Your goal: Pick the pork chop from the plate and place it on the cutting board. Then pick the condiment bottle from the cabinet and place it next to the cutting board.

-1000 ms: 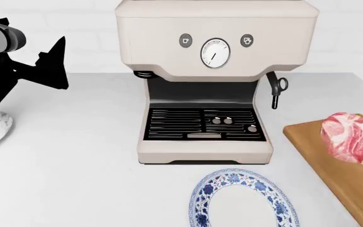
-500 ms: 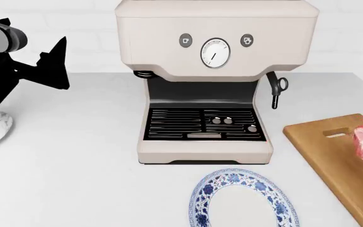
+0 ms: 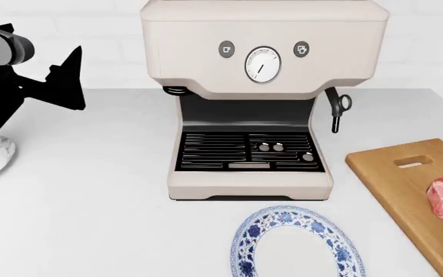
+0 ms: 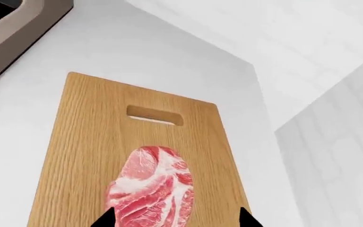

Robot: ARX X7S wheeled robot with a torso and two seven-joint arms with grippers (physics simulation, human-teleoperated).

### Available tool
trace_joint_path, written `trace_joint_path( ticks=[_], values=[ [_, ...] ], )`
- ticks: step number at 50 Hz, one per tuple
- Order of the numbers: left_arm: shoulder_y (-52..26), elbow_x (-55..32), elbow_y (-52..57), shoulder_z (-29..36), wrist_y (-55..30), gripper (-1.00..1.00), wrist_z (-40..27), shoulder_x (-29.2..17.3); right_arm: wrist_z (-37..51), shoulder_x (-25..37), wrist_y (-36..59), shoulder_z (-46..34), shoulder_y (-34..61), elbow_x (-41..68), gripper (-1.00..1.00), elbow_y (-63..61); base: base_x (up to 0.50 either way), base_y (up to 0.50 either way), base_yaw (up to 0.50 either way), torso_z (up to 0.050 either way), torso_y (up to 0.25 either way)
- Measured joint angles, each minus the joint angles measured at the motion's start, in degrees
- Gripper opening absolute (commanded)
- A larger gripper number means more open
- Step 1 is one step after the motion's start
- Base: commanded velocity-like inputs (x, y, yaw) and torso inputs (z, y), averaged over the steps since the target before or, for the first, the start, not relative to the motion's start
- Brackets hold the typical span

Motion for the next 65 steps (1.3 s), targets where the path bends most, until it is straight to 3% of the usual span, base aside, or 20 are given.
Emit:
trace_joint_path(
  ticks=[16,27,38,52,65],
  values=[
    [0.14,-1.02,1.06,-0.54,-0.38,1.0,-0.22,0.0,1.42,-0.82,1.11,8.07,8.56,10.08,1.0,-4.66,0.0,0.0,0.0,0.0,0.001],
    [2.2,-5.38,7.06,-4.92,-1.84,1.0,-2.41,0.03,8.13,-4.22,-3.01,6.66,14.49,15.35,1.0,-9.81,0.0,0.0,0.0,0.0,0.0],
    [0.8,-13.37,14.08,-11.7,-5.68,1.0,-10.25,3.47,9.59,-10.75,-9.68,1.13,14.39,10.27,1.0,-13.79,0.0,0.0,0.0,0.0,0.0],
    [1.96,-5.78,16.51,-9.72,1.32,1.0,-16.52,10.87,6.68,-15.31,-17.76,-4.97,11.6,1.24,1.0,-13.57,0.0,0.0,0.0,0.0,0.0],
    [-13.28,-10.97,19.71,-8.34,-8.71,1.0,-25.13,13.5,3.2,-19.74,-26.86,-10.19,6.64,-8.88,1.0,-11.57,0.0,0.0,0.0,0.0,0.0]
  ],
)
